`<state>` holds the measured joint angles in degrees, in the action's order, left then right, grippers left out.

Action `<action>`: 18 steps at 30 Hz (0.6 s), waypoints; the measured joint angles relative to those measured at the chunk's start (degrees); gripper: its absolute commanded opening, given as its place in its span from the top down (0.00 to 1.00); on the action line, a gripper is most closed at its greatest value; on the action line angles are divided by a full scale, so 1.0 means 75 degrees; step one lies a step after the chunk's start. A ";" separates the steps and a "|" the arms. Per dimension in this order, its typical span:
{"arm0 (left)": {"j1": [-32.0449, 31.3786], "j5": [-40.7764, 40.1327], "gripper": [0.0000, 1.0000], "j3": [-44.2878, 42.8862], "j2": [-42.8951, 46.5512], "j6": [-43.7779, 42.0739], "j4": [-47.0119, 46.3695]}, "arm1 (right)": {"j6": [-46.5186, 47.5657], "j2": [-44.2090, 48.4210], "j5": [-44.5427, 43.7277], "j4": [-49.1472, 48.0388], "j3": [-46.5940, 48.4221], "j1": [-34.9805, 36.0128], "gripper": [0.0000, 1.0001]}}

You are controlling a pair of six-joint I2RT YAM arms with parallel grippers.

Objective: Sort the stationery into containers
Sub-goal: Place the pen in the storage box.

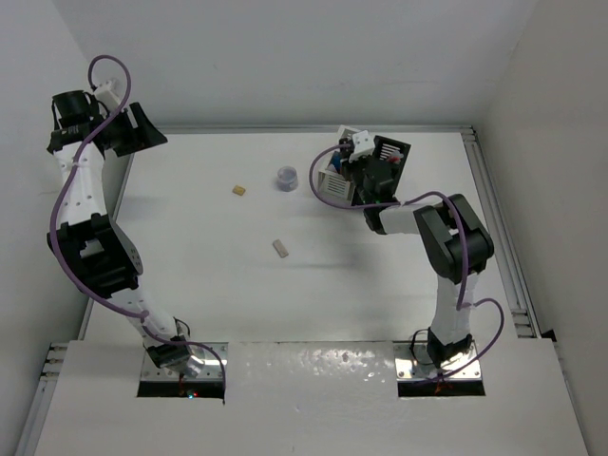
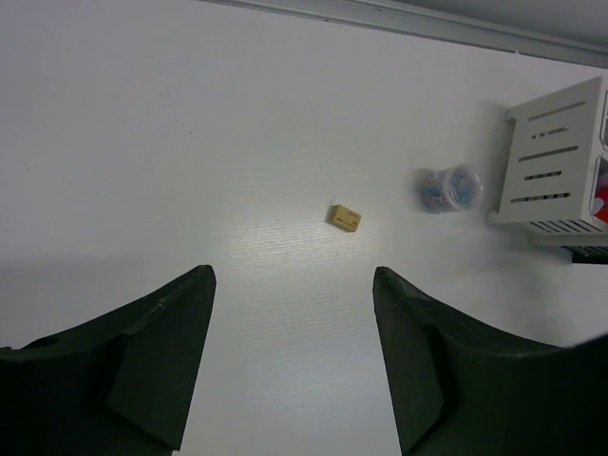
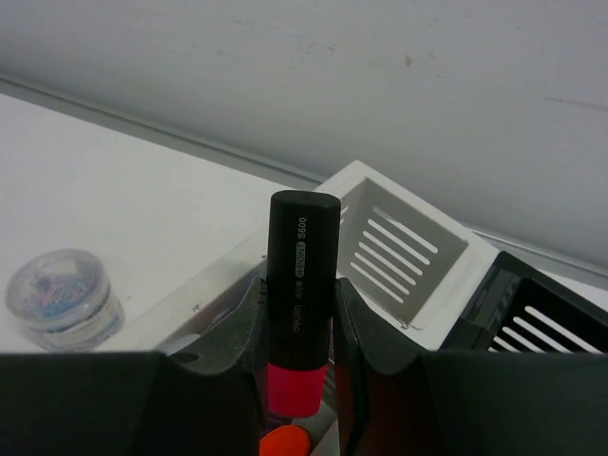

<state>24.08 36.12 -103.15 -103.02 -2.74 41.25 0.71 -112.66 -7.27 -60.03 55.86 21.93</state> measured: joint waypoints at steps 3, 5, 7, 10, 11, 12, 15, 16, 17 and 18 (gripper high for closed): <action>0.0000 0.0154 0.35 0.0000 0.0000 -0.0003 -0.0015 | 0.0058 -0.0154 -0.0035 -0.0009 0.0000 0.0000 1.00; 0.0000 0.0248 0.35 0.0000 0.0000 -0.0003 -0.0020 | 0.0058 -0.0189 -0.0035 -0.0041 0.0000 0.0000 0.99; 0.0000 0.0303 0.35 0.0000 0.0000 -0.0003 -0.0038 | 0.0050 -0.0189 -0.0047 -0.0064 -0.0003 0.0000 0.86; 0.0000 0.0341 0.35 0.0000 0.0000 -0.0006 -0.0047 | -0.0111 -0.0160 -0.0070 -0.0134 -0.0090 0.0000 0.60; 0.0000 0.0344 0.35 0.0000 0.0000 -0.0003 -0.0044 | -0.0154 -0.0128 -0.0076 -0.0137 -0.0154 0.0000 0.48; 0.0000 0.0350 0.35 0.0000 0.0000 -0.0003 -0.0047 | -0.0227 -0.0070 -0.0082 -0.0102 -0.0224 0.0000 0.44; 0.0000 0.0361 0.35 0.0000 0.0000 -0.0003 -0.0055 | -0.0332 0.0189 -0.0029 0.0128 -0.0274 0.0000 0.36; 0.0000 0.0364 0.35 0.0000 0.0000 -0.0003 -0.0064 | -0.0356 0.0291 -0.0006 0.0163 -0.0274 0.0000 0.35; 0.0000 0.0367 0.35 0.0000 0.0000 -0.0006 -0.0079 | -0.0373 0.0408 0.0015 0.0213 -0.0274 0.0000 0.35; 0.0000 0.0376 0.35 0.0000 0.0000 -0.0006 -0.0093 | -0.0399 0.0554 0.0047 0.0262 -0.0274 0.0000 0.34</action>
<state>24.08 38.94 -103.15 -103.02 -2.79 40.56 -2.28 -108.51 -6.92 -58.06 53.80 21.93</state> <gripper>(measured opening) 0.652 0.648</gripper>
